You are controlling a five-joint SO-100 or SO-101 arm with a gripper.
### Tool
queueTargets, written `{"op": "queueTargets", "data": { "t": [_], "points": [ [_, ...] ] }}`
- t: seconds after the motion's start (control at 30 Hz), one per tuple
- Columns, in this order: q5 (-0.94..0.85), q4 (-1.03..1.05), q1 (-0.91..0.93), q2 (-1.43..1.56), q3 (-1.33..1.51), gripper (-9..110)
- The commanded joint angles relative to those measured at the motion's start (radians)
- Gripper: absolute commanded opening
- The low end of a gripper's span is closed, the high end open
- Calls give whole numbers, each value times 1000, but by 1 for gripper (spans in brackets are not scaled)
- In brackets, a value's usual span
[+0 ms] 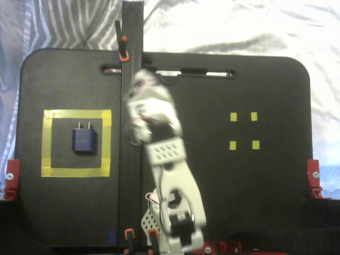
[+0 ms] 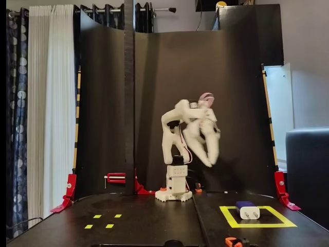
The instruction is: Grasp a block and put it in the designated area.
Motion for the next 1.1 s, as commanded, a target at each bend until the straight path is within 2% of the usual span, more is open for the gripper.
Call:
{"op": "queueTargets", "data": {
  "t": [0.0,0.13,0.23,0.7,1.07],
  "points": [
    [28,-242,84,104,126,0],
    [115,-477,164,210,301,0],
    [181,-560,202,272,383,0],
    [422,-569,242,661,719,0],
    [640,-520,207,969,968,0]
  ]
}}
